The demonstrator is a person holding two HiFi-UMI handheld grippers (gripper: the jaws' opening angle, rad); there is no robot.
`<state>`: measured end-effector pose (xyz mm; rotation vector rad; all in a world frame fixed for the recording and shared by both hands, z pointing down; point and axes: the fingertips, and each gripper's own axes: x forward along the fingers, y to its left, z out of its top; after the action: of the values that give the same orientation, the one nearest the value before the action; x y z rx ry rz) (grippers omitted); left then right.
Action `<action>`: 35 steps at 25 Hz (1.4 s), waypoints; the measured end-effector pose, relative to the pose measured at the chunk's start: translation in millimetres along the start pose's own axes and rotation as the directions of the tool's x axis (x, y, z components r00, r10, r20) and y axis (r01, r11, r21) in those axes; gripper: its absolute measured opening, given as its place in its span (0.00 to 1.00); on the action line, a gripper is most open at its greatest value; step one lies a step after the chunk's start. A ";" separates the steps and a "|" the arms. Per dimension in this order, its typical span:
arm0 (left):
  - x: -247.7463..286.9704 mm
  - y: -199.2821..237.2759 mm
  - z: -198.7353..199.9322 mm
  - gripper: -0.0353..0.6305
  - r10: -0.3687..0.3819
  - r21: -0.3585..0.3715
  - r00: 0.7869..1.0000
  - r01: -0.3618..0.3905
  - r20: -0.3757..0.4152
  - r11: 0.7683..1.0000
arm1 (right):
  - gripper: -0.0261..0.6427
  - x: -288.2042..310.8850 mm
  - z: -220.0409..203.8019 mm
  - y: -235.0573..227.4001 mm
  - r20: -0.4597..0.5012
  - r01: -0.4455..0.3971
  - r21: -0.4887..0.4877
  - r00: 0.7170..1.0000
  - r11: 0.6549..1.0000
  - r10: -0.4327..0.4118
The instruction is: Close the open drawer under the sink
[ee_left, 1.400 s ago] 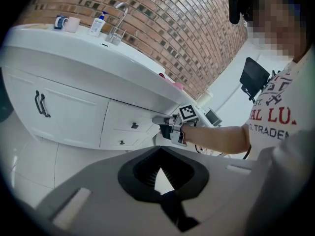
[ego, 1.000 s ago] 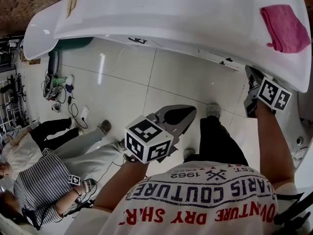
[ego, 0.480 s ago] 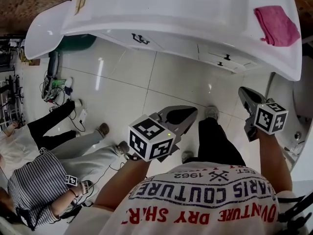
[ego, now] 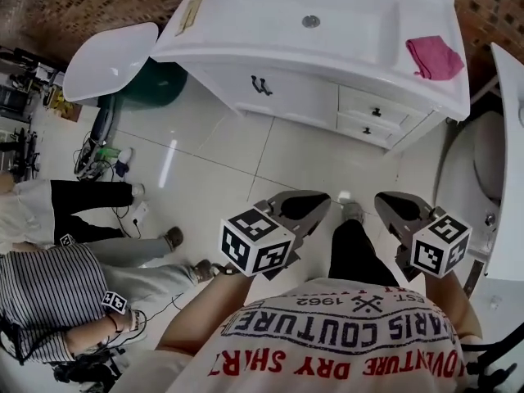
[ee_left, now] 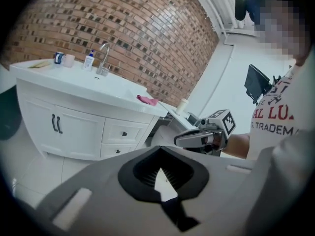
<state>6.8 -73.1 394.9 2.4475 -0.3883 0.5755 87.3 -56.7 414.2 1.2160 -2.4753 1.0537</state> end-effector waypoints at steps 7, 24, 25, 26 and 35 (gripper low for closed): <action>-100.8 -84.2 -23.2 0.05 0.007 0.143 0.992 -0.025 0.127 0.989 | 0.05 -54.0 -13.6 133.1 0.095 -0.021 -0.162 0.995 0.987 0.037; -242.4 -170.2 -77.7 0.05 -0.011 0.192 0.950 -0.052 0.312 0.980 | 0.05 -90.0 -60.1 305.8 0.116 -0.032 -0.294 0.991 0.955 0.069; -244.1 -172.2 -80.7 0.05 -0.011 0.194 0.949 -0.053 0.316 0.980 | 0.05 -90.5 -62.6 308.3 0.119 -0.034 -0.295 0.990 0.955 0.072; -245.4 -173.8 -83.8 0.05 -0.010 0.194 0.948 -0.054 0.318 0.979 | 0.05 -90.8 -65.5 310.2 0.121 -0.035 -0.296 0.990 0.954 0.073; -248.6 -182.1 -101.7 0.05 -0.002 0.194 0.951 -0.061 0.309 0.979 | 0.05 -88.8 -82.7 317.2 0.119 -0.050 -0.296 0.989 0.954 0.089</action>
<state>-167.6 166.2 262.2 2.7405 -0.5136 0.2516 -104.8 184.0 271.1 1.1446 -2.6709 0.6059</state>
